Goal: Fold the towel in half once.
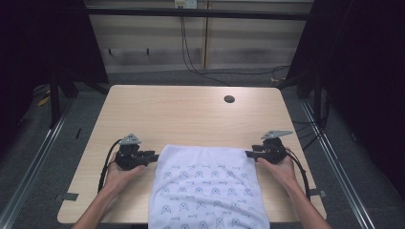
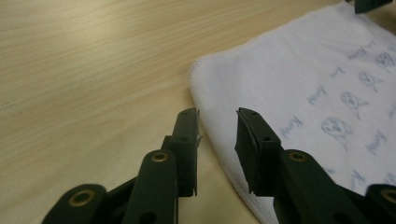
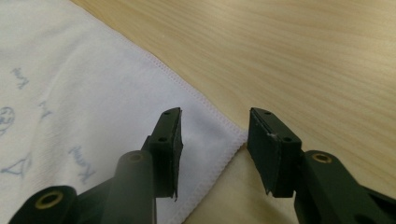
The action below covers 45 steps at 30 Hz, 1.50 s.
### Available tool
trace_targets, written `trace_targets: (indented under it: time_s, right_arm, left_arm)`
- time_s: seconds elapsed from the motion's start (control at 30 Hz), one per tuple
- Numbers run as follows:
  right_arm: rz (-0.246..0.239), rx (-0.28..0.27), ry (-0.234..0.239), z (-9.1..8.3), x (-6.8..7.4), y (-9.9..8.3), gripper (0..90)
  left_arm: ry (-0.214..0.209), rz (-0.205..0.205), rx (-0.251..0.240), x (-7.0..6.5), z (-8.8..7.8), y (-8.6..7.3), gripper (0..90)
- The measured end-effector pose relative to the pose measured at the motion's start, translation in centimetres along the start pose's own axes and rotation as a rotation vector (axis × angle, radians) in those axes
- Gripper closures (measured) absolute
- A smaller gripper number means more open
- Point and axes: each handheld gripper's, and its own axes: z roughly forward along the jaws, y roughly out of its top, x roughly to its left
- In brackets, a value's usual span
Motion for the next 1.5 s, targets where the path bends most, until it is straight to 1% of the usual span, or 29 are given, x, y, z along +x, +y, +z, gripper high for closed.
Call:
trace_targets:
  time_s: [0.03,0.07,0.1,0.17,0.2,0.27,0.33,0.37,0.4,0.47,0.57,0.67,0.73,0.77,0.83,0.9,0.93,0.97,1.0,1.03,1.07,1.13,1.17,1.23,1.33,1.37,1.4,1.43,1.5]
  right_arm:
    - [-0.001,0.007,-0.004,0.4,-0.2,0.0,53.7]
    - [0.002,0.017,-0.011,0.6,-0.2,-0.2,53.1]
    - [-0.002,0.003,-0.001,0.7,-0.3,-0.3,53.1]
    - [-0.009,0.006,-0.001,0.6,-0.3,-0.3,54.5]
    - [-0.016,0.006,0.005,0.6,-0.1,-0.4,57.1]
    - [-0.033,0.009,0.023,0.6,0.3,-0.3,70.2]
    - [-0.035,0.015,0.04,0.7,0.5,-0.3,79.6]
    - [-0.029,0.019,0.047,0.7,0.6,-0.3,82.8]
    - [-0.023,0.018,0.061,0.8,0.5,-0.3,85.2]
    - [-0.019,0.023,0.058,0.7,0.5,-0.3,86.1]
    - [-0.009,0.024,0.062,0.7,0.5,-0.3,86.2]
    - [-0.004,0.021,0.06,0.7,0.4,-0.2,86.1]
    - [-0.011,0.019,0.055,0.8,0.4,-0.2,86.0]
    - [-0.01,0.017,0.058,0.8,0.5,-0.2,86.0]
    - [-0.005,0.021,0.059,0.7,0.6,-0.2,86.1]
    - [-0.006,0.02,0.06,0.6,0.6,-0.2,86.2]
    - [-0.006,0.015,0.064,0.5,0.6,-0.2,86.3]
    - [-0.002,0.011,0.068,0.4,0.7,-0.1,86.4]
    - [-0.001,0.005,0.065,0.3,0.7,-0.1,86.5]
    - [0.007,0.0,0.071,0.1,0.7,0.0,86.5]
    - [0.002,-0.01,0.072,0.0,0.7,0.1,86.5]
    - [0.017,-0.026,0.075,-0.3,0.5,0.2,86.6]
    - [0.018,-0.039,0.069,-0.5,0.3,0.3,86.7]
    - [0.038,-0.063,0.064,-1.0,-0.1,0.6,87.1]
    - [0.052,-0.095,0.066,-1.6,-0.5,1.1,87.5]
    - [0.05,-0.106,0.054,-1.9,-0.6,1.2,87.7]
    - [0.061,-0.118,0.044,-2.3,-0.7,1.4,87.8]
    - [0.06,-0.132,0.044,-2.6,-0.8,1.6,87.9]
    - [0.074,-0.152,0.039,-3.2,-1.2,2.0,88.0]
  left_arm:
    - [0.019,-0.003,-0.003,0.4,0.2,0.3,65.9]
    - [0.031,-0.011,-0.014,0.7,0.3,0.6,65.3]
    - [0.042,-0.014,-0.022,1.1,0.4,0.9,64.0]
    - [0.06,-0.022,-0.046,1.4,0.8,1.2,62.0]
    - [0.061,-0.025,-0.031,1.5,1.1,1.4,61.0]
    - [0.065,-0.02,-0.01,1.5,1.8,1.4,57.6]
    - [0.069,-0.025,-0.002,1.4,2.8,1.1,56.3]
    - [0.064,-0.012,0.019,1.1,3.3,1.0,55.4]
    - [0.059,0.004,0.02,0.9,3.6,1.1,54.4]
    - [0.041,0.011,0.028,0.5,3.7,1.3,53.4]
    - [0.01,0.039,0.039,-0.2,4.0,1.4,50.2]
    - [-0.042,0.061,0.036,-0.8,4.2,1.4,48.8]
    - [-0.105,0.058,0.015,-1.5,4.2,1.6,47.1]
    - [-0.123,0.072,0.017,-2.1,4.3,1.8,47.0]
    - [-0.117,0.11,0.033,-3.1,4.6,2.0,47.5]
    - [-0.129,0.145,0.065,-3.8,5.3,1.9,48.2]
    - [-0.118,0.162,0.08,-4.2,5.6,1.8,52.0]
    - [-0.107,0.184,0.089,-4.4,5.7,1.7,59.2]
    - [-0.109,0.185,0.08,-4.5,5.6,1.7,64.4]
    - [-0.108,0.174,0.065,-4.4,5.3,1.8,69.6]
    - [-0.101,0.158,0.044,-4.2,4.9,1.9,73.6]
    - [-0.104,0.109,-0.005,-3.3,3.8,2.0,75.5]
    - [-0.09,0.084,-0.035,-2.7,3.1,2.0,76.8]
    - [-0.1,0.045,-0.06,-1.8,2.1,1.9,77.9]
    - [-0.099,0.024,-0.092,-0.9,0.7,1.9,78.2]
    - [-0.096,0.023,-0.107,-0.7,0.3,1.9,79.2]
    - [-0.091,0.016,-0.119,-0.6,-0.1,1.9,79.5]
    - [-0.099,0.008,-0.132,-0.5,-0.4,2.0,81.4]
    - [-0.109,0.01,-0.141,-0.5,-0.8,2.1,83.3]
